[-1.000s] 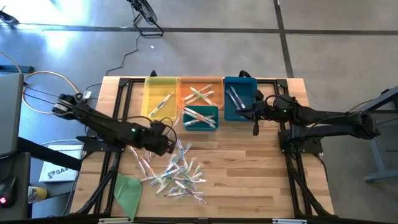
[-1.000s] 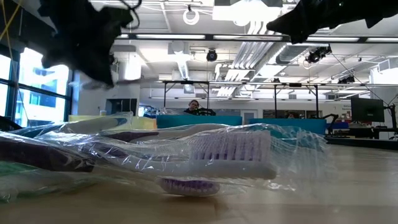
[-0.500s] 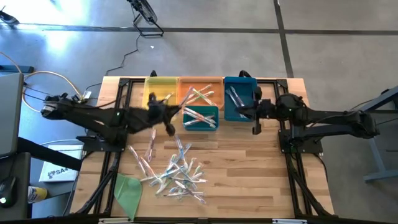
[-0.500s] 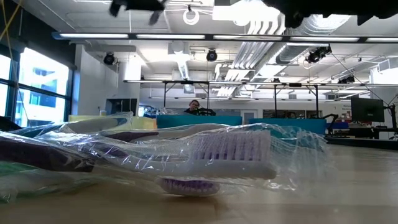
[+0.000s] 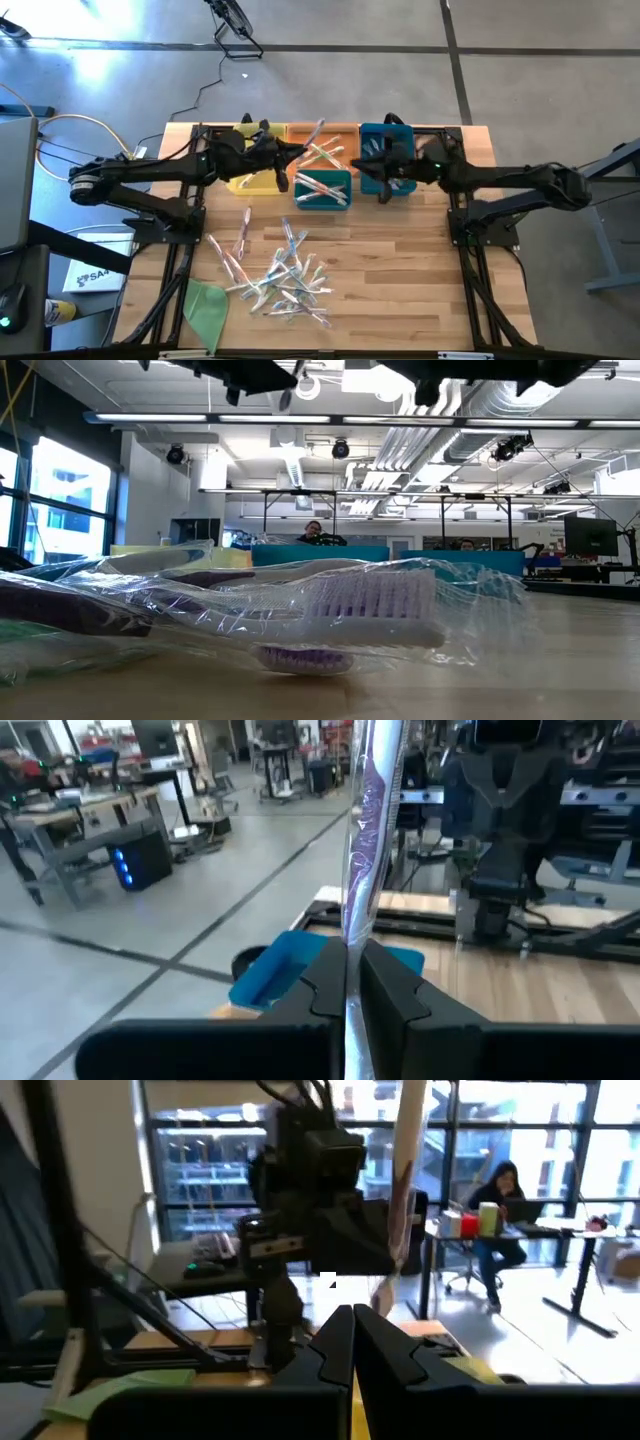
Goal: Pick & Place Toothbrushes
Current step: Put the purple toothbrush into the blue bin
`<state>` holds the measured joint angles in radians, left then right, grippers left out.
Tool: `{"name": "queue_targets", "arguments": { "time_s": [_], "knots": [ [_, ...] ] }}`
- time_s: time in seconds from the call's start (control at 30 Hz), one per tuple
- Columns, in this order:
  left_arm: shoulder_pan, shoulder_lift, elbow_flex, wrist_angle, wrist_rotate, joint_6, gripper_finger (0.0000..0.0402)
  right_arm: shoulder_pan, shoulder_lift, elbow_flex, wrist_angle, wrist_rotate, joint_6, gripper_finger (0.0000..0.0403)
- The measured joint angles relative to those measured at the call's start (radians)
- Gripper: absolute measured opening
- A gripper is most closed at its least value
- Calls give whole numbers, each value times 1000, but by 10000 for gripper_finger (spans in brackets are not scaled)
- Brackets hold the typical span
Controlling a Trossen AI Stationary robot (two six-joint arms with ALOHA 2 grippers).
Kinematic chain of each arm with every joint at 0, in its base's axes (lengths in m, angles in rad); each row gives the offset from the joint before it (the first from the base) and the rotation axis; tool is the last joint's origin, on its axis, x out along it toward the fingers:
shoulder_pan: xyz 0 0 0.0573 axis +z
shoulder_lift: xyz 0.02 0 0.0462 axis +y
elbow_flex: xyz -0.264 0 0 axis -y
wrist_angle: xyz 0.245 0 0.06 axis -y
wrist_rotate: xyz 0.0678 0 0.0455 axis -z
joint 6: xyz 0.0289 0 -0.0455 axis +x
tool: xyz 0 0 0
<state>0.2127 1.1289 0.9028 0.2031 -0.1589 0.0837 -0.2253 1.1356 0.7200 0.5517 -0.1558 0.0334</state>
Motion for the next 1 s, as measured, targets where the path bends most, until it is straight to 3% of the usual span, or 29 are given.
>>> {"name": "queue_targets", "arguments": {
  "time_s": [0.2, 0.5, 0.67, 0.8, 1.0],
  "knots": [
    [26, 21, -1, 16, 64, 17, 8, 0, 132, 118, 14, 26, -2, 27],
    [23, 21, -1, 13, 101, 18, 8, 3, 266, 267, 15, 27, 24, 159],
    [23, 21, -1, 7, 101, 19, 7, 3, 309, 306, 14, 10, 26, 207],
    [23, 21, -1, 5, 101, 20, 7, 3, 311, 319, 21, -26, 22, 215],
    [23, 21, 0, 4, 103, 20, 7, 2, 311, 319, 86, -20, 16, 192]
  ]
}}
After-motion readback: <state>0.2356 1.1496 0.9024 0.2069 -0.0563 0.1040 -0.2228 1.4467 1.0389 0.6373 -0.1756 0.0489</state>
